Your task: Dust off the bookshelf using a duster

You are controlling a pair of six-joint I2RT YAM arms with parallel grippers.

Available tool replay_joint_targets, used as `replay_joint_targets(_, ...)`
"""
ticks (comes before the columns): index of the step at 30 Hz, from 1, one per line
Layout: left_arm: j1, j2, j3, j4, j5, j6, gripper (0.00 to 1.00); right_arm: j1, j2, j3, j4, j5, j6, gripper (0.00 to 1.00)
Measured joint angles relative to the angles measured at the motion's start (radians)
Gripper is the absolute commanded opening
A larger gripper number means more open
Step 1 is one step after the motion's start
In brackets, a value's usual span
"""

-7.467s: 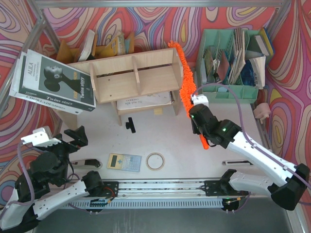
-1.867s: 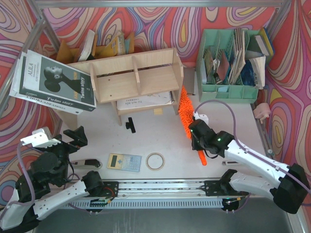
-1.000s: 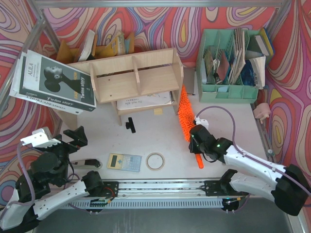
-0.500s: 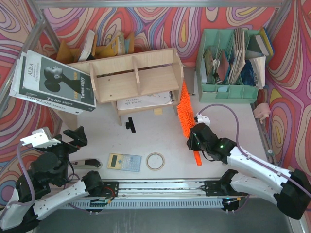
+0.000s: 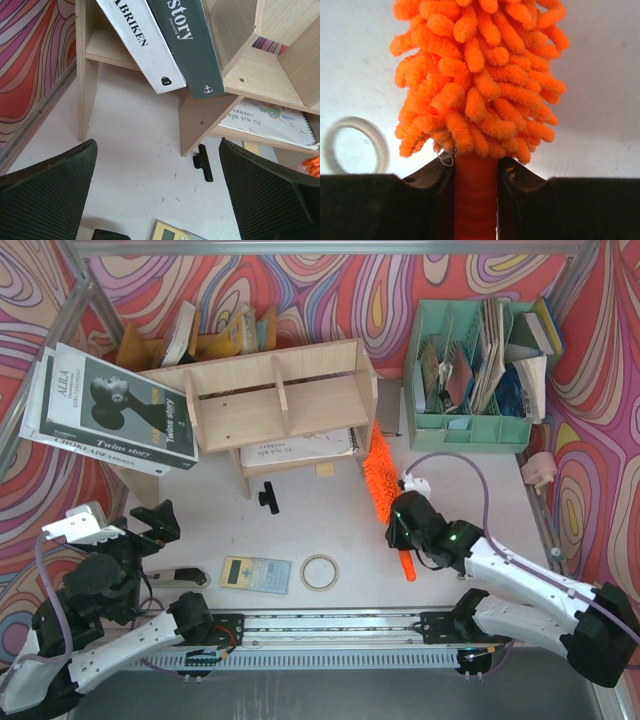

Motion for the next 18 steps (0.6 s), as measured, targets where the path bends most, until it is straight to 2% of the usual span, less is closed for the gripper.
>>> replay_joint_targets(8, 0.0, 0.0, 0.0, 0.0, 0.0, -0.004, 0.99, -0.001, -0.072, 0.244, -0.069, 0.064, -0.049, 0.0)
replay_joint_targets(18, 0.0, 0.0, 0.0, 0.0, 0.0, -0.004, 0.99, 0.0, -0.159, 0.365, -0.139, 0.07, -0.11, 0.0)
